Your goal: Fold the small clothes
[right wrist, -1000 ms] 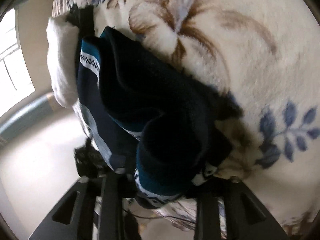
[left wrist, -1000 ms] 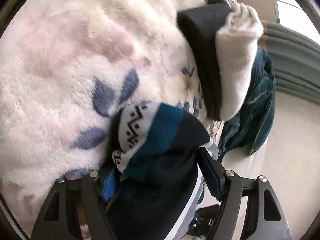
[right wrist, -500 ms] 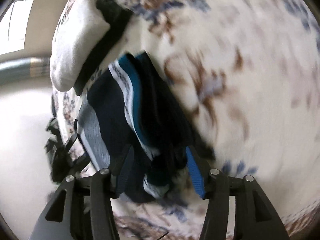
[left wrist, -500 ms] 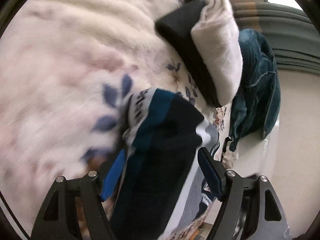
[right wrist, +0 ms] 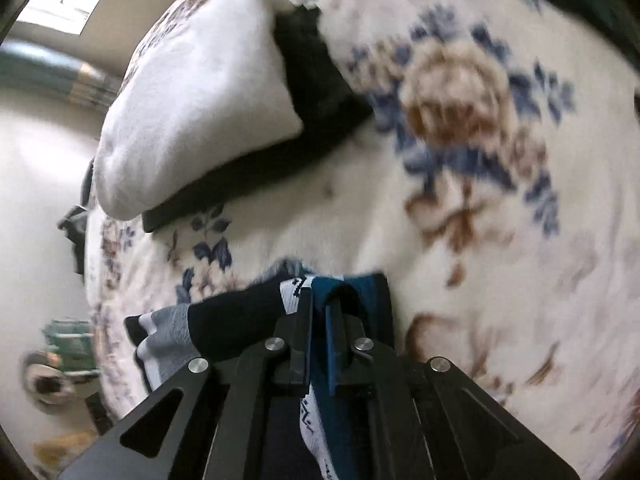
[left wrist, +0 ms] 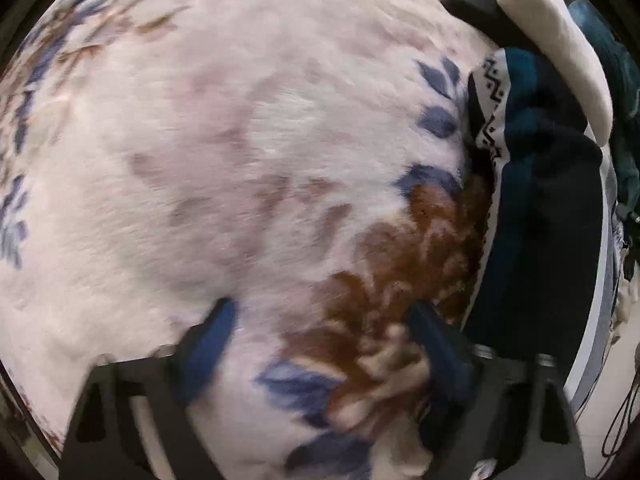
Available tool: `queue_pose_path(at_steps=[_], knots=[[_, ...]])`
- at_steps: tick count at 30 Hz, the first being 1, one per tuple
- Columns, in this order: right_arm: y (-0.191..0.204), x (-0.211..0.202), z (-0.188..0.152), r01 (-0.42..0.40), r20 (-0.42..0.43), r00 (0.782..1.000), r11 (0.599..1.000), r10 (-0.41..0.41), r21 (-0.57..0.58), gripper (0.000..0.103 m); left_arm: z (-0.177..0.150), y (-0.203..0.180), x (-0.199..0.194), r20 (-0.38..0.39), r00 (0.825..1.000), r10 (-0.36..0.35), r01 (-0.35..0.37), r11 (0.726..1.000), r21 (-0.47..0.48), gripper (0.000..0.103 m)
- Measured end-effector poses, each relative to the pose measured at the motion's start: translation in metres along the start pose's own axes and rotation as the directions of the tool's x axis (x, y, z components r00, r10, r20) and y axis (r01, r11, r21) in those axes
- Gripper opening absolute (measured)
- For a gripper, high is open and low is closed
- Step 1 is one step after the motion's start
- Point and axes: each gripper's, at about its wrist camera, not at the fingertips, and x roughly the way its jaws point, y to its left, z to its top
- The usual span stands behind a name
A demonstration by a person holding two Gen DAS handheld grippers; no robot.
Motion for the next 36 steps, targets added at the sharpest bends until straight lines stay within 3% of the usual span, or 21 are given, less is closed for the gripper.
queue_pose_path(at_steps=[4,7,9,11,12,14,15,16,18,19,21,22,25,27,29,32,35,36], knots=[[0.011,-0.021,0.01,0.052,0.098,0.994,0.999,-0.05,-0.013,0.005,0.007,-0.017,0.018,-0.03,0.992,0.123,-0.122,0.992,0.025,0.103],[0.009,-0.014,0.016,0.099,0.077,0.992,0.995,-0.098,-0.007,0.005,0.012,-0.026,0.021,-0.021,0.99,0.137,-0.137,0.991,0.001,0.103],[0.01,0.002,0.017,0.139,0.042,0.99,0.99,-0.138,-0.007,0.005,0.018,-0.032,0.023,-0.075,0.988,0.132,-0.133,0.991,-0.003,0.103],[0.006,0.018,0.017,0.15,-0.04,0.988,0.989,-0.15,-0.012,0.005,0.024,-0.026,0.012,-0.089,0.993,0.078,-0.083,0.995,-0.054,0.103],[0.005,0.023,0.017,0.137,-0.069,0.988,0.991,-0.137,-0.008,0.005,0.028,-0.023,-0.002,-0.054,0.998,0.01,-0.015,0.995,-0.097,0.103],[-0.001,0.026,0.017,0.088,-0.121,0.989,0.996,-0.085,0.022,0.007,0.037,-0.023,-0.027,0.019,0.991,-0.129,0.131,0.981,-0.147,0.103],[-0.003,0.024,0.016,0.07,-0.129,0.989,0.997,-0.066,0.024,0.007,0.043,-0.025,-0.035,0.044,0.975,-0.216,0.22,0.961,-0.17,0.103],[-0.005,0.022,0.015,0.063,-0.129,0.99,0.998,-0.059,0.023,0.007,0.051,-0.029,-0.036,0.053,0.948,-0.315,0.319,0.927,-0.196,0.103],[-0.013,0.021,0.011,0.055,-0.132,0.99,0.998,-0.05,0.032,0.008,0.067,-0.039,-0.026,0.048,0.904,-0.426,0.425,0.878,-0.222,0.1],[-0.016,0.021,0.009,0.049,-0.135,0.99,0.998,-0.042,0.043,0.008,0.079,-0.048,-0.015,0.039,0.896,-0.442,0.44,0.871,-0.218,0.095],[-0.024,0.023,0.005,0.04,-0.143,0.989,0.997,-0.029,0.072,0.008,0.101,-0.068,0.002,0.011,0.89,-0.455,0.449,0.874,-0.187,0.062],[-0.027,0.024,0.003,0.035,-0.147,0.989,0.996,-0.021,0.087,0.008,0.113,-0.078,0.011,-0.006,0.892,-0.452,0.444,0.879,-0.175,0.04],[-0.027,0.022,0.0,0.047,-0.14,0.99,0.995,-0.034,0.091,0.008,0.134,-0.092,0.015,-0.023,0.913,-0.406,0.401,0.908,-0.121,0.038],[-0.026,0.023,-0.001,0.065,-0.136,0.989,0.995,-0.055,0.07,0.008,0.142,-0.093,0.011,-0.011,0.91,-0.414,0.411,0.905,-0.109,0.038],[-0.027,0.025,-0.001,0.065,-0.137,0.989,0.995,-0.054,0.072,0.008,0.147,-0.083,0.015,-0.029,0.89,-0.455,0.447,0.882,-0.151,0.038],[-0.03,0.025,0.001,0.072,-0.133,0.989,0.995,-0.062,0.074,0.008,0.147,-0.047,0.016,-0.024,0.847,-0.532,0.511,0.824,-0.245,0.038],[-0.035,0.023,0.003,0.063,-0.131,0.99,0.993,-0.05,0.098,0.008,0.148,-0.038,0.01,0.038,0.832,-0.553,0.542,0.799,-0.26,0.04],[-0.036,0.021,0.004,0.057,-0.129,0.991,0.993,-0.043,0.106,0.008,0.148,-0.033,0.006,0.057,0.817,-0.573,0.566,0.78,-0.267,0.043]])
